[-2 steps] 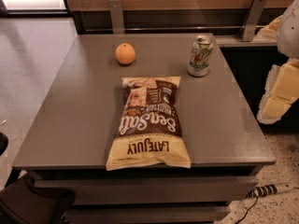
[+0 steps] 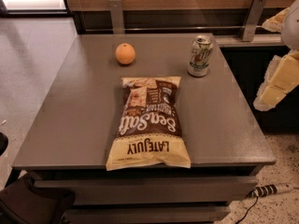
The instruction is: Pick 7up can
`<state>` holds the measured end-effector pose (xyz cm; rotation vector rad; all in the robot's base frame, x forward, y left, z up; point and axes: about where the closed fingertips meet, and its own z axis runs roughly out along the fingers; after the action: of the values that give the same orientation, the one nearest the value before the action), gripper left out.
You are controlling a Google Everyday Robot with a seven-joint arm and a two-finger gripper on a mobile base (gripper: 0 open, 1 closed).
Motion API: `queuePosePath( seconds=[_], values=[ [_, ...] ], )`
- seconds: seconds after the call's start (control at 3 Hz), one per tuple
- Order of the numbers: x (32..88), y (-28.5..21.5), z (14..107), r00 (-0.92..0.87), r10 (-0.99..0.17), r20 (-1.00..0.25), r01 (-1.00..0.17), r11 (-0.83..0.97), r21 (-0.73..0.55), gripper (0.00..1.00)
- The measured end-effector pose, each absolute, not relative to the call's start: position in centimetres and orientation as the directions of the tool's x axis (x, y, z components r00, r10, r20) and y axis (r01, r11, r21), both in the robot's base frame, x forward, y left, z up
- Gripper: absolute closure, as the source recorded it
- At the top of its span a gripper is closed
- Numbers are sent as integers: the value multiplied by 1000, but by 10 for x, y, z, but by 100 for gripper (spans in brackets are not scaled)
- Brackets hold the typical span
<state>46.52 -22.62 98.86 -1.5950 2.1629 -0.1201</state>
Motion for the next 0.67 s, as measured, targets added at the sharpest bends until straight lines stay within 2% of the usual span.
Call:
queuePosePath(
  seconds=[0.33, 0.67],
  values=[
    [490, -241, 982, -250, -863, -438, -840, 419, -345, 0],
    [552, -241, 994, -187, -687, -702, -750, 561, -349, 0]
  ],
)
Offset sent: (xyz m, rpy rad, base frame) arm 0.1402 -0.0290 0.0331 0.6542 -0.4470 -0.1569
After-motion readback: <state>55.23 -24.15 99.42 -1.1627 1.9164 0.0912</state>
